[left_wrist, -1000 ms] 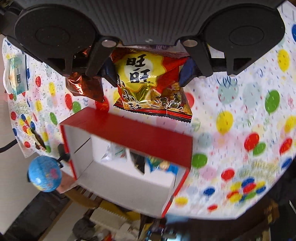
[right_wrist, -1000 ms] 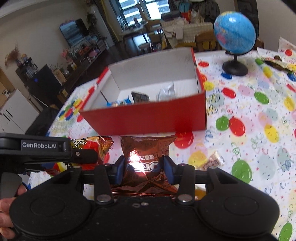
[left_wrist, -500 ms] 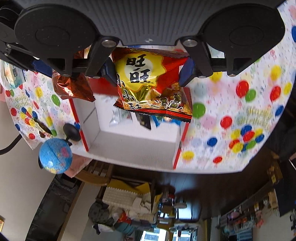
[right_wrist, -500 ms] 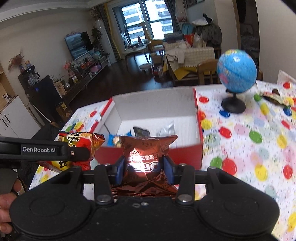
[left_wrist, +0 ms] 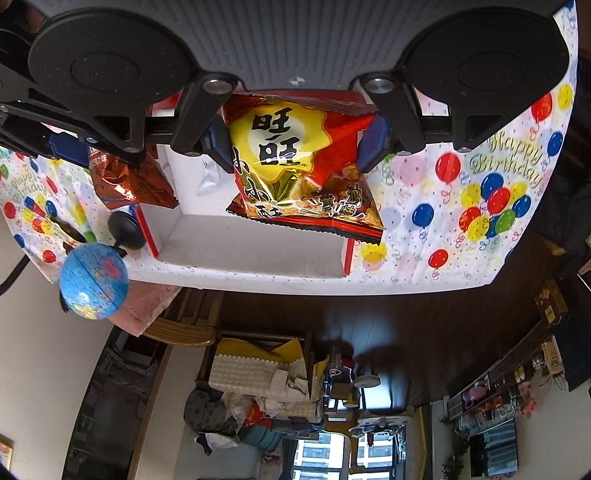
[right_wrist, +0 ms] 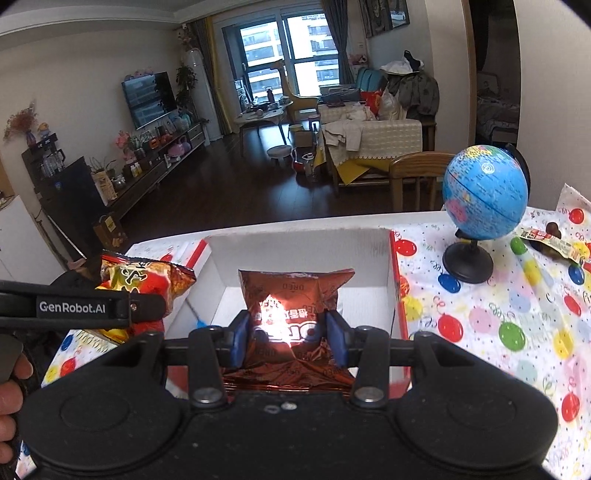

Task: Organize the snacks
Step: 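Carry both held packets up and over into the red box, then open both tools to drop the packets inside the box, then withdraw both tools from the box toward the remaining snacks, then grasp the brown foil candy with the left tool while the right tool grasps the wrapped brown egg, then carry the brown candy and wrapped egg into the red box, then open both tools to release the candy and egg in the box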

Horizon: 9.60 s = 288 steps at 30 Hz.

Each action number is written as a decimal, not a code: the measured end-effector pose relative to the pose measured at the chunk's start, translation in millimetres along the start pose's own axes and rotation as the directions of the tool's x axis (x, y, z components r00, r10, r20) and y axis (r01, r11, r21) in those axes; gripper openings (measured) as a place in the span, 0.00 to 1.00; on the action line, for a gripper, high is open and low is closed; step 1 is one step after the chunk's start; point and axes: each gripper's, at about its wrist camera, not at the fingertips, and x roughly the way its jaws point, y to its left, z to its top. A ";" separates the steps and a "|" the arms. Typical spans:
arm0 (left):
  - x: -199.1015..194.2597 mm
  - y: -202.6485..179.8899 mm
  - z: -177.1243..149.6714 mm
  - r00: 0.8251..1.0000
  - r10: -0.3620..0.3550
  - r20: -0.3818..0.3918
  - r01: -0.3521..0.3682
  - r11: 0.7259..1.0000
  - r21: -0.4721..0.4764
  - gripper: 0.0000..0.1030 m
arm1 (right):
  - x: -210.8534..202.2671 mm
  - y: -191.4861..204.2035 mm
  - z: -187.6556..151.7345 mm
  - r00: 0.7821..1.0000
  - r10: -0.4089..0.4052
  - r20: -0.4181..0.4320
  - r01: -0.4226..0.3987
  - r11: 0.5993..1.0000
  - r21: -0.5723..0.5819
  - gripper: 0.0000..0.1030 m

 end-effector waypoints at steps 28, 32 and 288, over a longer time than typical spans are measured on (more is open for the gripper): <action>128.4 -13.5 8.7 0.988 -0.005 -0.156 0.026 0.991 0.133 0.68 | 105.8 -13.0 -12.2 0.980 -0.092 -0.175 0.092 0.996 -0.011 0.43; 133.8 -13.0 5.6 0.985 -0.008 -0.174 0.031 0.991 0.131 0.68 | 105.9 -13.1 -14.9 0.978 -0.092 -0.190 0.092 0.996 -0.010 0.44; 62.5 -0.7 13.6 0.995 -0.103 -0.012 0.104 0.982 0.159 0.58 | 40.7 -6.3 -19.6 0.989 -0.102 -0.104 0.101 0.995 -0.008 0.80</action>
